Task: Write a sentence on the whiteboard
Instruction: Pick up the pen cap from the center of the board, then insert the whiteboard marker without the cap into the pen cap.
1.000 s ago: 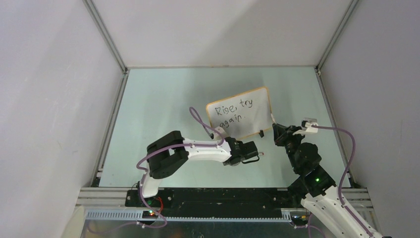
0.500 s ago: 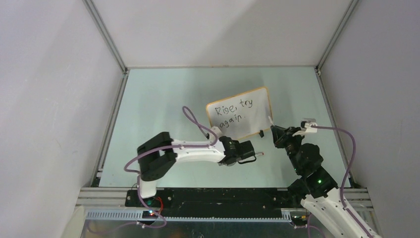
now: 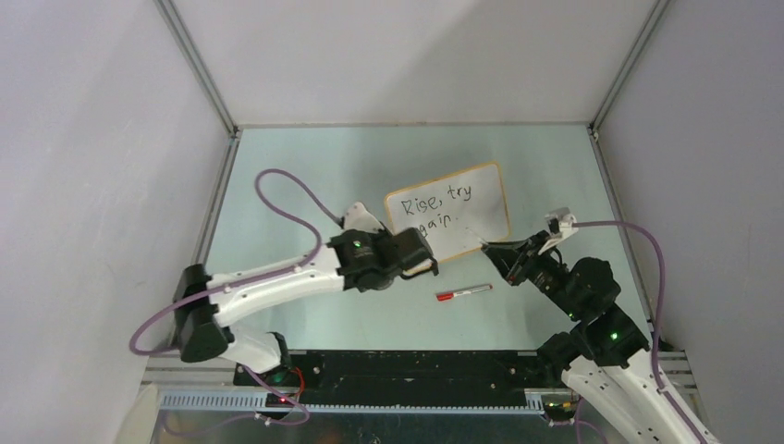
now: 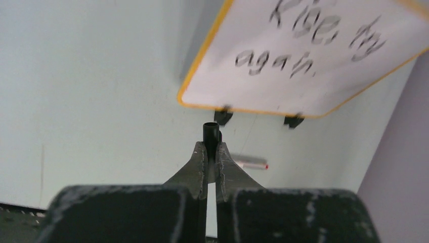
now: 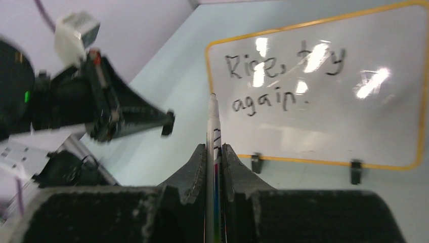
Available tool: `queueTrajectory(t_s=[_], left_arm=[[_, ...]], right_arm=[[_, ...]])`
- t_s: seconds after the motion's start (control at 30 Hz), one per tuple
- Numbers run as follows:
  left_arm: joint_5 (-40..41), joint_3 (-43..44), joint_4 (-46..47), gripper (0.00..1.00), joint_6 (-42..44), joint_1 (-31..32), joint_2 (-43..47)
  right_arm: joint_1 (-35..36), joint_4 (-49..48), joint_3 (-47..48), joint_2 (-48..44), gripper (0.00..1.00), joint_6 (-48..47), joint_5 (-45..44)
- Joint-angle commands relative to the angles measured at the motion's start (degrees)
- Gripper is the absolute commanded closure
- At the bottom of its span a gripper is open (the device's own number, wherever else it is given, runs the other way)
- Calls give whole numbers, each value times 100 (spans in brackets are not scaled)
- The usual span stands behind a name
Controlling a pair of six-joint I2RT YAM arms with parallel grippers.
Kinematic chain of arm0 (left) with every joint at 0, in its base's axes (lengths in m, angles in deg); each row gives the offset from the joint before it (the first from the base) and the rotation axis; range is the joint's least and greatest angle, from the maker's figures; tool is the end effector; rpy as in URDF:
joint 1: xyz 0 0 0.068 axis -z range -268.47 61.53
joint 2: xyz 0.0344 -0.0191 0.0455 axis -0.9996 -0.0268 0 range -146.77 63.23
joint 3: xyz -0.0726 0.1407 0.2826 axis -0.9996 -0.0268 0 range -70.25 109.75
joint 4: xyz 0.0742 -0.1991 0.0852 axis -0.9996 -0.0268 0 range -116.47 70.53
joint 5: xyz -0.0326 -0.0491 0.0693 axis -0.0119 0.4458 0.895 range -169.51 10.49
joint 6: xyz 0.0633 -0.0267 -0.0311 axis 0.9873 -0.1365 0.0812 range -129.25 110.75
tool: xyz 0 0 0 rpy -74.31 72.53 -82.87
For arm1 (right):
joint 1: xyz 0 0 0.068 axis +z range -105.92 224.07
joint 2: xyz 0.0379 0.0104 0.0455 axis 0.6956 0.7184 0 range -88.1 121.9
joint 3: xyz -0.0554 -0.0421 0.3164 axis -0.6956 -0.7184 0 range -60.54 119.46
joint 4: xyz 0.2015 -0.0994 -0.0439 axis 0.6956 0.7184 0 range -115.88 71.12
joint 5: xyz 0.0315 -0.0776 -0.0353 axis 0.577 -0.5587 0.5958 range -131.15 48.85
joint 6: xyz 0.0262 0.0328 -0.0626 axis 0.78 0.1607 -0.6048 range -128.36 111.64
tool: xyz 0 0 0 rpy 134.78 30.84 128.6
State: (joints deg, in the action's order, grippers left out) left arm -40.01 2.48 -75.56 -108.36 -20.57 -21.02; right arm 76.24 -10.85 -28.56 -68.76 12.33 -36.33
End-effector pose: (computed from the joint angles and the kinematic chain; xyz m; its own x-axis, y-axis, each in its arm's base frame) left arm 0.1327 -0.2190 0.3315 -0.5607 -0.6440 -0.5204 -0.4424 0.7643 -0.4692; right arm 0.0397 0.0312 0.3171 -0.2454 0.2615 -0.9335 -0.5503 0.7552 0.3562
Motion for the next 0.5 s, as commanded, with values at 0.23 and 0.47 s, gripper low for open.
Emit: queueTrajectory(t_s=[0.23,0.47], left_arm=[[612,-533,225,100,1407,-1603,1799],[-267,-1135,798,100,1401,-2257,2282]], right_arm=[[1434,-1718,341,1376,100,-526,-31],[3795,-3189,435,2675,100,-2216,-2828]])
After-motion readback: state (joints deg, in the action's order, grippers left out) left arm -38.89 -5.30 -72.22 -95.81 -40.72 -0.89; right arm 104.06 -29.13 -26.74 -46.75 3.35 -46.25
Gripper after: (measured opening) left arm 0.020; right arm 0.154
